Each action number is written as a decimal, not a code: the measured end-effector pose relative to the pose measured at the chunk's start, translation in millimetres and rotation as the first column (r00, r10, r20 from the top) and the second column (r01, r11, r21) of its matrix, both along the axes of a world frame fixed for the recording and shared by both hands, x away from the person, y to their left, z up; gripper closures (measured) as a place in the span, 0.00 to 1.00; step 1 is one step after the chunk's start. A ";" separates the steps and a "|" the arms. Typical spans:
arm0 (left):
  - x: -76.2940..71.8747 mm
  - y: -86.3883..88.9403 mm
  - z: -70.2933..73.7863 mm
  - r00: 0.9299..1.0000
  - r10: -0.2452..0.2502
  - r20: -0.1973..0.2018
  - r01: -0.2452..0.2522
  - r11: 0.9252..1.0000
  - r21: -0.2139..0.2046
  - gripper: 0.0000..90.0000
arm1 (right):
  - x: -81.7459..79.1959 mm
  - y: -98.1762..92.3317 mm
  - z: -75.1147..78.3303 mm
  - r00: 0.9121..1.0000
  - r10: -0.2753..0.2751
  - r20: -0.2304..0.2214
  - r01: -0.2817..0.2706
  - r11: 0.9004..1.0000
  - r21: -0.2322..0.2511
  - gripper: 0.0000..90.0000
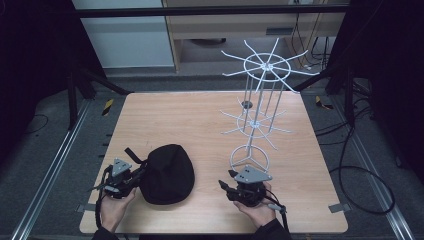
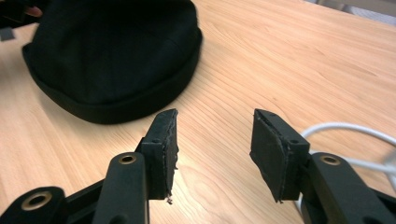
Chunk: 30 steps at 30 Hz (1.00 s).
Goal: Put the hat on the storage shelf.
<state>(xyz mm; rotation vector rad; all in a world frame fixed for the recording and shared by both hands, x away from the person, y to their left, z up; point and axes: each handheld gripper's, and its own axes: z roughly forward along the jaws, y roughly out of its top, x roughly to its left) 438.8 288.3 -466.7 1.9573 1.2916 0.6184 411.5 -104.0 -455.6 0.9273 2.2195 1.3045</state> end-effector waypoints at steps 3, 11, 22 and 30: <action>2.0 -0.6 -4.2 1.000 0.002 -0.015 -0.002 1.000 0.017 0.87 | -1.2 -6.8 -2.8 1.000 -0.011 -0.005 0.011 1.000 -0.001 0.55; 3.8 -0.5 -8.9 0.999 0.022 -0.046 -0.020 0.999 0.043 0.77 | -2.2 -28.2 -4.3 0.998 -0.063 0.000 0.063 0.998 0.002 0.52; -10.8 2.2 19.5 0.998 0.052 0.025 -0.051 0.997 -0.052 0.56 | -3.5 -65.6 -2.3 0.987 -0.164 0.002 0.164 0.986 0.019 0.49; -20.4 -4.3 47.6 0.995 0.025 0.097 -0.014 0.994 -0.109 0.51 | -2.7 -99.1 -4.3 0.968 -0.250 -0.017 0.251 0.968 0.033 0.48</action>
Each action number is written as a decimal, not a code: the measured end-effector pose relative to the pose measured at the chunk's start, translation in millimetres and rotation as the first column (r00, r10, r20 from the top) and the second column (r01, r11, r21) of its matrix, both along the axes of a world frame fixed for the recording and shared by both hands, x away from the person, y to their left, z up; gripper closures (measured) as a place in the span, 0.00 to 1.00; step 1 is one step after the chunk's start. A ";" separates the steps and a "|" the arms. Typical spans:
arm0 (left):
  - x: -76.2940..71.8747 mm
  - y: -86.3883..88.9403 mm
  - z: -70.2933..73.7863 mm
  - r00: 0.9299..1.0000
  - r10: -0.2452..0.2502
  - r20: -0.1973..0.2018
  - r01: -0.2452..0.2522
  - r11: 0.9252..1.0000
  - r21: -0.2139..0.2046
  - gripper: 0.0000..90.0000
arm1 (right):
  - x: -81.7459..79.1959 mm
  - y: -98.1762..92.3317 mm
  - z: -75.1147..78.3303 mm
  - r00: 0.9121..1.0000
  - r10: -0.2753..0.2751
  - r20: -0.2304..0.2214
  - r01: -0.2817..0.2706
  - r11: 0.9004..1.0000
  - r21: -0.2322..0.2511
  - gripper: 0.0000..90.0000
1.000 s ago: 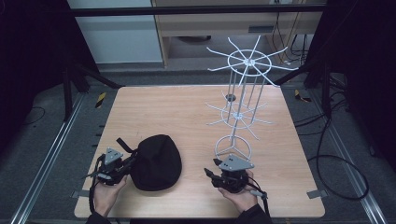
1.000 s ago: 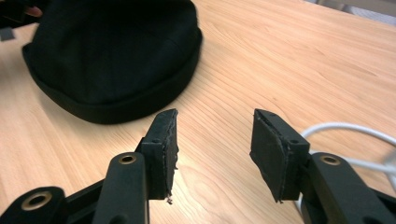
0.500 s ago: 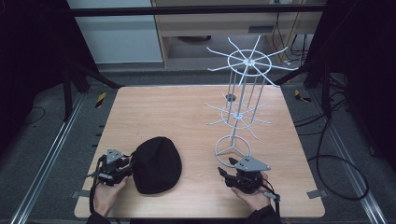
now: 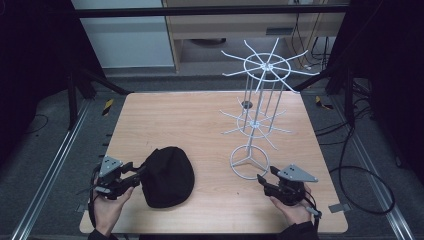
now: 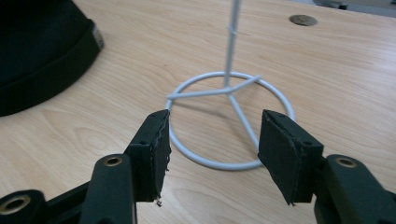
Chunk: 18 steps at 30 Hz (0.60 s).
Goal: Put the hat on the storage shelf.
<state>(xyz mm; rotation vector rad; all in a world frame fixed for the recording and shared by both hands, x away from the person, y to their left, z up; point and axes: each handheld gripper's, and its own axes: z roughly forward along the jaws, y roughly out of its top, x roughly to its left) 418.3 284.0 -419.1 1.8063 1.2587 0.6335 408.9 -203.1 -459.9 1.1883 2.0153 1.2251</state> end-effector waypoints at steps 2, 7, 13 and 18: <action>-1.1 -4.7 6.4 1.000 -0.014 0.009 0.014 1.000 -0.001 0.51 | 1.2 -5.5 -1.0 1.000 -0.016 -0.004 0.016 1.000 -0.001 0.48; -1.1 -20.8 14.5 0.998 -0.054 0.012 0.054 0.998 0.013 0.49 | 3.9 -13.7 -4.6 0.999 -0.038 -0.021 0.037 0.999 -0.013 0.48; 5.6 -44.7 14.1 0.996 -0.091 -0.019 0.093 0.993 0.078 0.46 | 6.8 -15.4 -6.9 0.999 -0.041 -0.033 0.040 0.999 -0.032 0.48; 13.4 -55.4 7.0 0.993 -0.107 -0.059 0.112 0.989 0.099 0.45 | 8.0 -15.5 -7.8 0.998 -0.044 -0.040 0.043 0.998 -0.040 0.47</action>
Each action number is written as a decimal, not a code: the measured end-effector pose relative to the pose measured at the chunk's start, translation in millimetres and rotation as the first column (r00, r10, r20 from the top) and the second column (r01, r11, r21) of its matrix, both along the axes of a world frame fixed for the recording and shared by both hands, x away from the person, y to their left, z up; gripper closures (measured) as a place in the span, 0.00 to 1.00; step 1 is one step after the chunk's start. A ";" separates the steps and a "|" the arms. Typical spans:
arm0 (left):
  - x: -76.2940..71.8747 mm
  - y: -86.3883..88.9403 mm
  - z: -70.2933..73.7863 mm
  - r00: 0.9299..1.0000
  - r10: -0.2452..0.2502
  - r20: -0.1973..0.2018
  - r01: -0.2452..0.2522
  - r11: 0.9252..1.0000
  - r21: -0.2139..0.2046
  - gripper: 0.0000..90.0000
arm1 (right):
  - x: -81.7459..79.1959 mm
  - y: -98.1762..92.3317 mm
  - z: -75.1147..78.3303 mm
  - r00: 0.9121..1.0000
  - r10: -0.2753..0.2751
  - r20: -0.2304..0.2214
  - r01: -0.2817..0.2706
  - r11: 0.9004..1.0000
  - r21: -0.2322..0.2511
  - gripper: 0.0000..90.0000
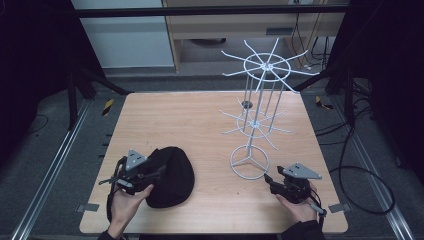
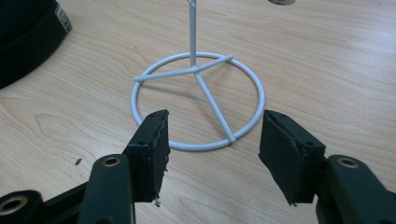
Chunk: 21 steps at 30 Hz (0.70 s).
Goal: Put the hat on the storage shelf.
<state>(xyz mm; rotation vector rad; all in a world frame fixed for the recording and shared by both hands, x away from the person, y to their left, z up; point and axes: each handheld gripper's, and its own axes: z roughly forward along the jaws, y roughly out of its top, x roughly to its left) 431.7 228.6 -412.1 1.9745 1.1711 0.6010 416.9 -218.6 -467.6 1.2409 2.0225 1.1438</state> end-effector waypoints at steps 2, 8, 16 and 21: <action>3.6 -2.8 -3.9 1.000 -0.006 -0.012 0.006 1.000 0.011 0.44 | 0.6 -0.7 -0.5 1.000 -0.001 -0.004 0.001 1.000 0.001 0.47; 12.6 -7.3 -18.1 0.999 0.006 -0.049 -0.003 0.999 0.055 0.48 | 1.4 -1.8 -1.3 1.000 -0.004 -0.010 0.003 1.000 -0.003 0.47; 22.7 -5.8 -29.2 0.994 0.009 -0.113 -0.002 0.998 0.055 0.70 | 2.8 -1.3 -2.3 1.000 0.002 -0.013 -0.003 1.000 -0.017 0.48; 21.9 -3.6 -29.4 0.994 0.002 -0.108 0.002 1.000 0.029 0.85 | 3.4 -2.4 -2.8 1.000 0.001 -0.021 -0.001 1.000 -0.016 0.49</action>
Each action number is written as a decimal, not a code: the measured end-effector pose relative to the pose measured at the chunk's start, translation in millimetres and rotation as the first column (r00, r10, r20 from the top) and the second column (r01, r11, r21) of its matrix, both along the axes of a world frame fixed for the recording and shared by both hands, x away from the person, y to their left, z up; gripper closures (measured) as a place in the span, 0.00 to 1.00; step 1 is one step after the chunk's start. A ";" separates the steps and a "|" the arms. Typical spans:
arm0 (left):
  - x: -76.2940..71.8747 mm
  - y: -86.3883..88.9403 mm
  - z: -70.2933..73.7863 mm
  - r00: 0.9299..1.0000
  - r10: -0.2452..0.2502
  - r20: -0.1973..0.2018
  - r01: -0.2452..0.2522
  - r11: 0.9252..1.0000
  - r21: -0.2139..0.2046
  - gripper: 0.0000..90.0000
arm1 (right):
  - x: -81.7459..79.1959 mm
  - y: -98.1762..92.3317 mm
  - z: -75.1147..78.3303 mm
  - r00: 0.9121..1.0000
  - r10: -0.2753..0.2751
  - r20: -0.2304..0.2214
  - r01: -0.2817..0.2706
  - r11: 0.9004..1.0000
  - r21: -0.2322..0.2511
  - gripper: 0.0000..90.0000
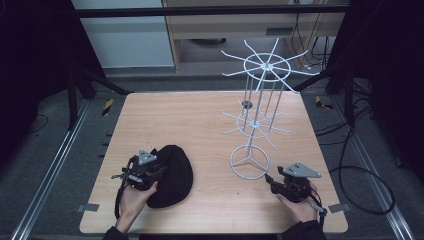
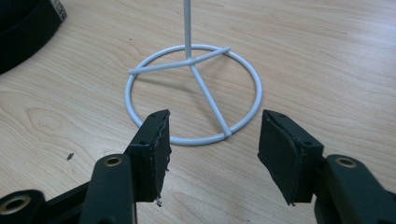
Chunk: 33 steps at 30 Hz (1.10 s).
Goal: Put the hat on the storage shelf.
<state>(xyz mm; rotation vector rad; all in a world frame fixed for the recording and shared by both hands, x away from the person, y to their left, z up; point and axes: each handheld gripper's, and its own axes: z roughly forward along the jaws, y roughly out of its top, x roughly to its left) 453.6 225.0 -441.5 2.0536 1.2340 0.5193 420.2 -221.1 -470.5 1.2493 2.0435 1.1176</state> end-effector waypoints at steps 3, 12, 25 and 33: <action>-1.9 2.5 3.0 1.000 -0.005 0.014 0.005 1.000 -0.019 0.88 | 0.5 -1.0 -0.4 1.000 0.001 0.002 -0.001 1.000 -0.002 0.49; -14.2 17.0 22.8 0.995 -0.017 0.098 0.030 0.991 -0.128 0.89 | 0.7 -4.9 -0.9 1.000 -0.007 0.002 0.007 1.000 0.004 0.50; -41.6 27.1 64.5 0.957 -0.039 0.289 0.114 0.962 -0.250 0.89 | 1.4 -7.9 -1.8 1.000 -0.018 0.000 0.018 1.000 0.005 0.50; -59.1 27.5 88.6 0.919 -0.038 0.393 0.163 0.943 -0.290 0.89 | 1.7 -9.1 -2.0 1.000 -0.023 0.002 0.023 1.000 0.002 0.49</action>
